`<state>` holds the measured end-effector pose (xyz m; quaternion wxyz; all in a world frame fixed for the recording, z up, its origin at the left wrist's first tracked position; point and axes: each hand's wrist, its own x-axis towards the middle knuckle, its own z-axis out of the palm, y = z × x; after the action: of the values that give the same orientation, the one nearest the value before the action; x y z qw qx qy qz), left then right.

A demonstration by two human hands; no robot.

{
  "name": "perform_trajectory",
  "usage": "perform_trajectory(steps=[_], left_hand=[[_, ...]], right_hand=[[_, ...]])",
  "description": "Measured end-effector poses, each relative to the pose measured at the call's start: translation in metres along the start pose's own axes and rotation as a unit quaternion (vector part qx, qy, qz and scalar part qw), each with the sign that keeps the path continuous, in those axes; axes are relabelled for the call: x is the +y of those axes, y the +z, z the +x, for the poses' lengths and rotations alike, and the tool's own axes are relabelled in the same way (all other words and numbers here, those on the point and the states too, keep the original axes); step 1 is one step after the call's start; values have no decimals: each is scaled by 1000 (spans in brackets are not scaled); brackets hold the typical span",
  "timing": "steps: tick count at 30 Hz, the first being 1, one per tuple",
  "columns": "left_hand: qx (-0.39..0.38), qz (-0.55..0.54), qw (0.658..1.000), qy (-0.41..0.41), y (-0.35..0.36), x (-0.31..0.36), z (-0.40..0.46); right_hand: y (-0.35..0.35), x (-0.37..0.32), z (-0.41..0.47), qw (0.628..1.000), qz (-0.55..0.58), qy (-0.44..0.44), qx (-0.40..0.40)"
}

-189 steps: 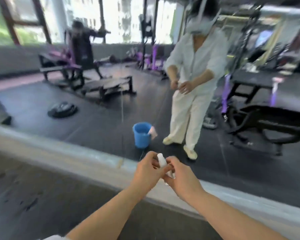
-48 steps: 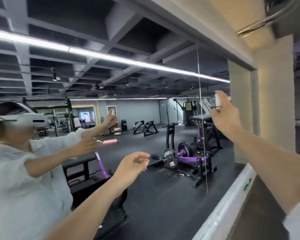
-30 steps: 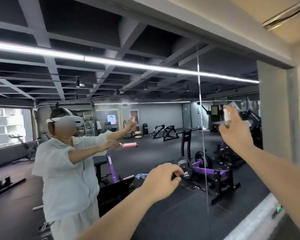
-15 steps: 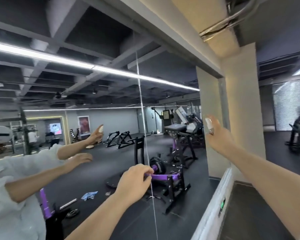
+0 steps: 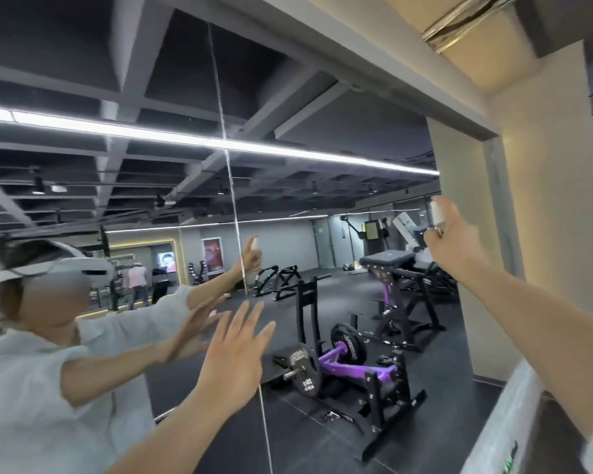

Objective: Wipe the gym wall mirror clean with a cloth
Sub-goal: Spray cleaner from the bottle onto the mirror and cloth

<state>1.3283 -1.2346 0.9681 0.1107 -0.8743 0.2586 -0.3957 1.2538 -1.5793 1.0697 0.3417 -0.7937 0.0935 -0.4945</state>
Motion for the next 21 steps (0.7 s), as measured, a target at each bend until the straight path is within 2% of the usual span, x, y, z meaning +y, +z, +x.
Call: perform_trajectory(steps=[4,9,12,15,21], left_hand=[[-17,62,996,-57,15,16,48],[18,83,990,-116,32,37,75],[18,74,987,-144,36,56,81],[9,91,987,-133,38,74,84],[-21,65,990,-122,63,113,84]], right_hand=[[14,57,73,999,39,-20,24],[1,165,128,995,47,71,46],[-3,232,145,992,10,126,12],[-3,284,140,986,19,165,-31],[-22,365,56,965,-20,215,-149]])
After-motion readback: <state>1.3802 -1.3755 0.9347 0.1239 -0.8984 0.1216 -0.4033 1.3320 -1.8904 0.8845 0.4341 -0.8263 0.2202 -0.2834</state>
